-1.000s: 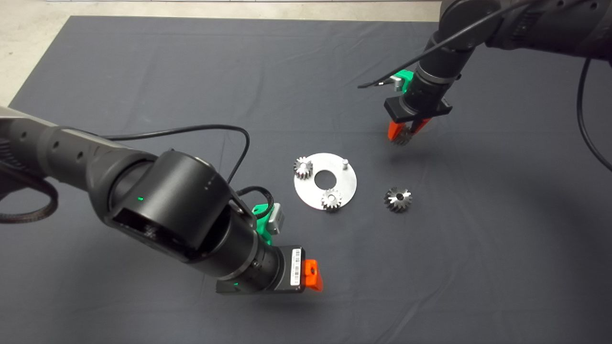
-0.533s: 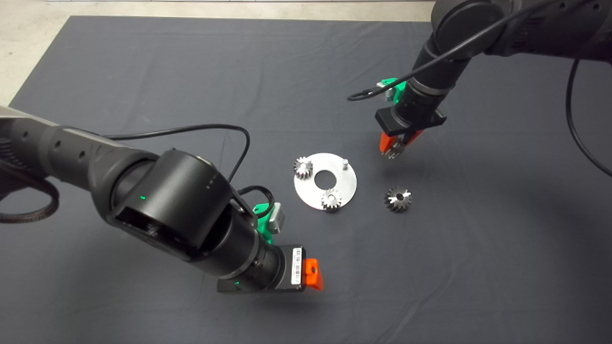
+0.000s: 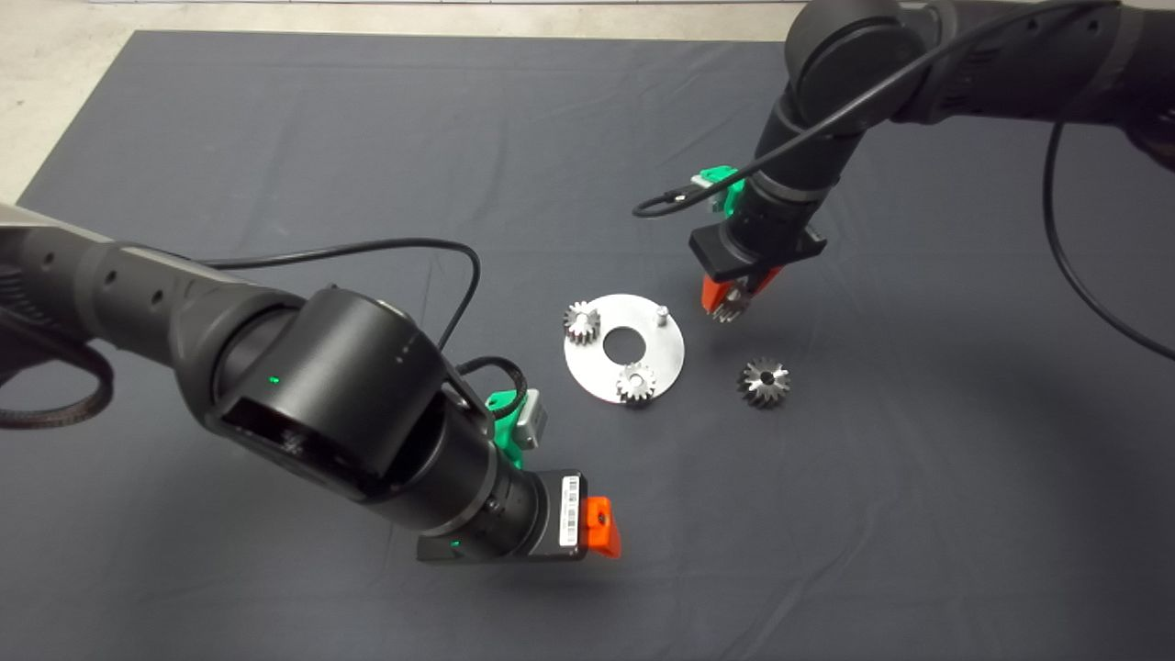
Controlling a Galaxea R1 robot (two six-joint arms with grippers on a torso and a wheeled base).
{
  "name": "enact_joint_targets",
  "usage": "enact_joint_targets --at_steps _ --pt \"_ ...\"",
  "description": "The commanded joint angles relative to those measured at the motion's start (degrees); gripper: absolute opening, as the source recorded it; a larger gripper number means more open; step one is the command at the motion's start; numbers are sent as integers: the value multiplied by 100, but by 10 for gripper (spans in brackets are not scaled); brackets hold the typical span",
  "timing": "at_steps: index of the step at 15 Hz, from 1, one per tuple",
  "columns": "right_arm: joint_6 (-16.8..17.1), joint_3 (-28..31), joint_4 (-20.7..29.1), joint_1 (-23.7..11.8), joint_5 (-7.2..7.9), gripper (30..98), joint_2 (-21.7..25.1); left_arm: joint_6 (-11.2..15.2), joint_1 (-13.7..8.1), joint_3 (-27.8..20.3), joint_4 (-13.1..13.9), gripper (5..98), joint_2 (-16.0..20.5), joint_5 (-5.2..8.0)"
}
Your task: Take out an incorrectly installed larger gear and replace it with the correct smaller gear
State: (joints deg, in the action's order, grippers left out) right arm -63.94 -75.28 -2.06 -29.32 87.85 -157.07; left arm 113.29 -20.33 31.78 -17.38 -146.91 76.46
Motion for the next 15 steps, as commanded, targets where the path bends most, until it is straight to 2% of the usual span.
enact_joint_targets --at_steps 1,6,9,11,13,15 --pt "-48 -205 197 -4 681 419 -435 0 -94 -42 51 979 -2 -8" --pt "-13 -217 -43 309 681 419 -374 0 -94 -24 51 979 -1 -8" --pt "39 -476 -172 659 677 419 -356 0 -94 -24 51 979 8 -8" --pt "66 -671 -172 690 672 419 -405 0 -94 -24 51 979 8 1" --pt "364 -987 -189 682 683 419 -435 0 -94 -16 51 979 8 1" --pt "444 -1057 -265 650 690 419 -426 0 -94 -24 51 979 17 1"
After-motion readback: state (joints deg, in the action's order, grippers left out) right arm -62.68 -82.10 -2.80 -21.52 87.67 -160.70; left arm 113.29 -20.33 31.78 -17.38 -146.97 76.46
